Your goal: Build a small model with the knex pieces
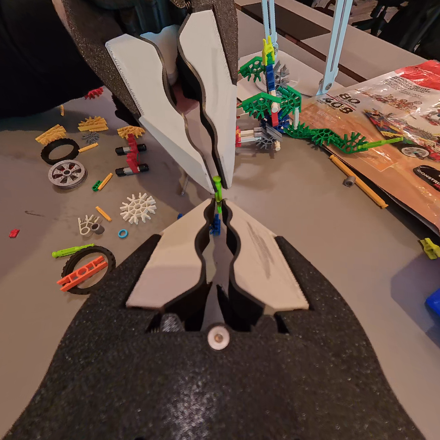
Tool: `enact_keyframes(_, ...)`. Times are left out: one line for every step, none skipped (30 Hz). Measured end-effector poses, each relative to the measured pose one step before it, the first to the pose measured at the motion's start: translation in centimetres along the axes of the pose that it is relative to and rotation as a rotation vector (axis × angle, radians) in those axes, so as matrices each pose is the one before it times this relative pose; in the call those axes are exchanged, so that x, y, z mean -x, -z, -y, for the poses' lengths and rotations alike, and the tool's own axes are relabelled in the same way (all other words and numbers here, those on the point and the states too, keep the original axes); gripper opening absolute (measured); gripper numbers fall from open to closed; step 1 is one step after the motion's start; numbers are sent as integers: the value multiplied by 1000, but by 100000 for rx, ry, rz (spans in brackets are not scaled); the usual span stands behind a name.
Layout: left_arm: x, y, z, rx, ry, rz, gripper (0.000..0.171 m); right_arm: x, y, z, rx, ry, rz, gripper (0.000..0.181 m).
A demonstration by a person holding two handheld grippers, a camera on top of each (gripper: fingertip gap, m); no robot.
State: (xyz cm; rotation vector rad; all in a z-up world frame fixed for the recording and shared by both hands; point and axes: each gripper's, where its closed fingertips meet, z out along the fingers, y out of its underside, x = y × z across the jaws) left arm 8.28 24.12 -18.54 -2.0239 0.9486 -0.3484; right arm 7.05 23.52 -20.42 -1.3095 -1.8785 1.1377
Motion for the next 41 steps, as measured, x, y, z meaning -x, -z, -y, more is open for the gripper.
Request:
enact_keyframes(-118,-102,27,-18,-119,-241,4,42,-57,-44,496,513,-183,4)
enact_keyframes(-143,-113,21,-3,-144,-483,3,53,-99,-70,539,835,-316,4)
enact_keyframes(-56,-159,-72,434,-232,27,3,29,-118,-123,850,717,-312,4)
enact_keyframes(-53,-184,-162,831,-250,19,3,1,-94,-208,1239,425,-240,4)
enact_keyframes(20,-142,-170,645,-201,236,3,-51,-77,-186,1051,233,-341,4)
enact_keyframes(4,-82,-90,60,416,-244,3,-17,-52,-115,663,89,-266,4)
enact_keyframes(-7,-37,-61,-125,563,-466,3,-15,-42,-48,408,320,-386,4)
enact_keyframes(78,-9,-4,-256,166,158,3,-34,-13,-4,136,179,-465,4)
enact_keyframes(16,-11,-5,-53,210,-74,3,11,-18,-5,165,-186,-77,5)
enact_keyframes(-63,-13,-73,548,-52,-372,3,35,-21,-66,462,142,54,5)
enact_keyframes(-51,-17,-130,896,-549,-125,3,8,-38,-97,689,776,-360,5)
enact_keyframes(-24,-29,-124,891,-95,-9,3,2,-63,-80,709,932,-543,5)
enact_keyframes(-41,-29,-112,821,222,-378,3,15,-86,-44,486,584,-378,5)
enact_keyframes(46,-38,-53,649,82,-9,3,-41,-83,-15,261,294,-592,5)
enact_keyframes(124,-45,7,571,398,319,3,-102,-32,-21,187,133,-639,4)
enact_keyframes(80,-68,-4,522,271,262,3,-66,0,-42,246,-283,17,4)
enact_keyframes(-6,-55,-53,645,-173,57,3,10,-9,-78,309,-563,471,4)
enact_keyframes(-10,-15,-122,787,-331,183,3,42,-68,-68,298,-229,236,4)
enact_keyframes(-46,38,-214,980,-196,-267,4,68,-105,-54,324,78,151,4)
enact_keyframes(-43,53,-371,1569,-178,-582,4,76,-118,-77,381,-223,373,4)
enact_keyframes(128,53,-421,1606,-379,267,7,4,-112,-125,554,-589,252,4)
enact_keyframes(14,25,-382,1342,165,-521,8,-63,-60,-109,523,-639,-108,4)
enact_keyframes(-216,-24,-343,1122,431,-1942,10,-84,7,-25,35,-529,-145,4)
enact_keyframes(-176,-97,-341,1270,-274,-1181,13,-66,48,28,-301,-551,-71,4)
enact_keyframes(33,-174,-304,1357,-773,412,14,-30,8,-44,124,-698,155,4)
enact_keyframes(72,-251,-314,1679,-405,711,14,27,-45,-155,816,-726,500,4)
enact_keyframes(-44,-278,-342,1734,-458,-100,14,23,-88,-186,1108,-457,295,4)
enact_keyframes(-49,-258,-223,959,-530,-24,14,-13,-77,-97,731,-60,-164,4)
enact_keyframes(6,-223,-93,253,-33,87,14,-19,-85,-80,617,-47,-200,4)
enact_keyframes(-39,-209,-102,343,268,-290,14,-3,-73,-92,670,-69,-120,4)
enact_keyframes(-53,-186,-134,532,-27,-337,13,-55,-54,-65,485,-211,-251,4)
enact_keyframes(92,-147,-155,625,-249,594,13,-73,-36,-42,357,-442,-317,4)
enact_keyframes(144,-110,-134,517,-19,833,11,-31,-29,-41,284,-339,-81,4)
enact_keyframes(26,-92,-124,450,113,-44,11,12,-18,-30,206,-73,186,4)
enact_keyframes(5,-67,-64,39,-42,-28,11,2,-31,-16,162,-67,71,4)
enact_keyframes(40,-78,-1,-273,-56,249,9,9,-40,-27,231,-231,62,4)
enact_keyframes(-101,-99,6,-213,177,-654,7,34,-43,-50,376,-190,279,4)
enact_keyframes(-219,-76,75,-736,184,-1292,8,53,-23,-25,203,-62,349,4)
enact_keyframes(-14,-69,96,-832,228,-121,7,56,-8,31,-139,-197,394,4)
enact_keyframes(114,-94,-17,-22,208,578,6,60,3,28,-197,-319,537,4)
enact_keyframes(-18,-54,-5,-163,-32,-175,5,84,0,5,-45,-204,568,4)
